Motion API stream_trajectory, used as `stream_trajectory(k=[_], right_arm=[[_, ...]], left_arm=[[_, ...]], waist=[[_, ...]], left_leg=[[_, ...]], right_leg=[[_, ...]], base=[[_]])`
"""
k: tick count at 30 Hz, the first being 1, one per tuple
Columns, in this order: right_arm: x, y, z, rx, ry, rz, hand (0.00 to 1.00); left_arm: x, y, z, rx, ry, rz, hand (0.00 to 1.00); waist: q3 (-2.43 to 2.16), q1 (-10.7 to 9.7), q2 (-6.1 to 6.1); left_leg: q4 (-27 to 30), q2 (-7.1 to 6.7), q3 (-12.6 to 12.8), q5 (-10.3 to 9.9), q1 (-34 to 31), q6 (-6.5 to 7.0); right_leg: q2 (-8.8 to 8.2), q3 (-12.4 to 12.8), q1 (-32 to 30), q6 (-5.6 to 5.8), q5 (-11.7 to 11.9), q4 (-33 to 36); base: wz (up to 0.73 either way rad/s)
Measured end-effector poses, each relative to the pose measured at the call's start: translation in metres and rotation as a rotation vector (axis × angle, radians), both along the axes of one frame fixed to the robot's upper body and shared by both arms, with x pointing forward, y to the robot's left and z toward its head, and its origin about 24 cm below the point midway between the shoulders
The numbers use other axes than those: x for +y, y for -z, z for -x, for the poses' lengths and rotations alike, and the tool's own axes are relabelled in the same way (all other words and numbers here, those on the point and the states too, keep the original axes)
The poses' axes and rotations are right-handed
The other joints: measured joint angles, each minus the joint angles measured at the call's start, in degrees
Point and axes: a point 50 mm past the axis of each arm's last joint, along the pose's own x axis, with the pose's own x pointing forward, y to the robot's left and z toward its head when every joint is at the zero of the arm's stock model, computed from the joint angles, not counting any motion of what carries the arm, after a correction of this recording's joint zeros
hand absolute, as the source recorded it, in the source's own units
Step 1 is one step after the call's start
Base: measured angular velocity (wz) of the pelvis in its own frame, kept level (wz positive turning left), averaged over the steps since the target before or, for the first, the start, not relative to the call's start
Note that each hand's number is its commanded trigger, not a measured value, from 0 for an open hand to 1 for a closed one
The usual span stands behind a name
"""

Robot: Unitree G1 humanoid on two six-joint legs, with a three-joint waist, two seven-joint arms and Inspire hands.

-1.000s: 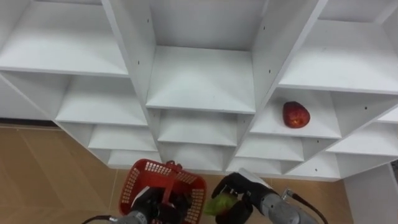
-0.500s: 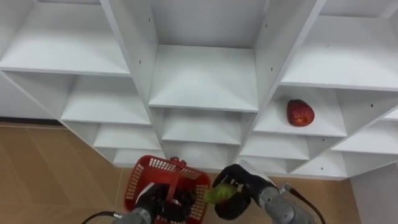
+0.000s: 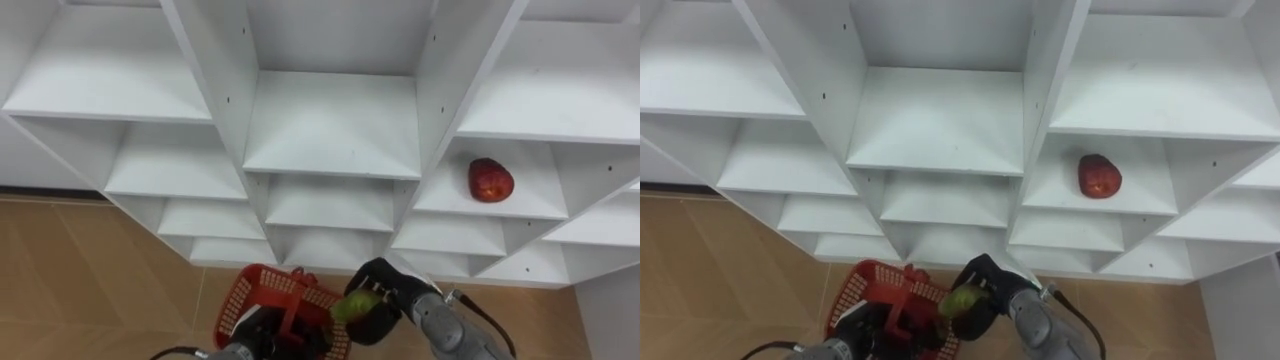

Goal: Collect fruits from the closet

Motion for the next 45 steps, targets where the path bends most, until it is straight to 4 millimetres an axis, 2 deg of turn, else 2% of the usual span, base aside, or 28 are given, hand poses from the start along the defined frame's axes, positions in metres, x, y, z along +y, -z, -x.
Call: stream_trajectory(k=[7,15,21,26,45], right_arm=[[0.002,-0.003,-0.005,-0.015,-0.005,-0.001,1.0],[0.008,0.002,0.0,0.015,-0.012,-0.01,1.0],[0.01,0.006,0.002,0.047,-0.021,-0.006,1.0],[0.013,0.011,0.005,0.089,-0.041,-0.006,1.0],[0.019,0.016,0.009,0.169,-0.044,-0.031,1.0]], left_arm=[[0.001,0.0,0.0,-0.001,-0.001,-0.002,1.0],[-0.001,0.0,0.0,0.0,0.0,0.003,1.0],[-0.001,0.001,0.002,0.009,0.009,-0.002,1.0],[-0.001,0.002,0.002,0.011,0.015,-0.005,1.0],[-0.006,-0.003,-0.007,-0.014,0.065,-0.015,1.0]], waist=[[-0.15,0.09,-0.23],[-0.17,1.4,-0.29],[-0.04,1.55,-0.56],[0.32,1.48,-1.14],[0.24,1.37,-1.11]], left_leg=[[0.25,-0.01,-0.1,0.0,0.21,0.0],[0.76,0.02,-0.11,0.02,0.24,0.0],[0.95,-0.02,-0.35,0.02,0.2,0.0],[0.84,-0.15,-0.86,0.02,0.02,0.0],[0.73,-0.48,-1.02,0.08,-1.16,0.17]], right_leg=[[-0.01,0.0,0.34,0.0,0.0,-0.01],[-0.04,0.0,0.55,-0.01,0.0,0.02],[-0.06,-0.05,0.72,-0.01,0.0,0.03],[-0.15,-0.13,0.68,0.0,-0.02,0.03],[-0.52,-0.94,-0.43,0.17,-0.12,0.17]], base=[[0.0],[0.0],[0.0],[0.04],[0.01]])
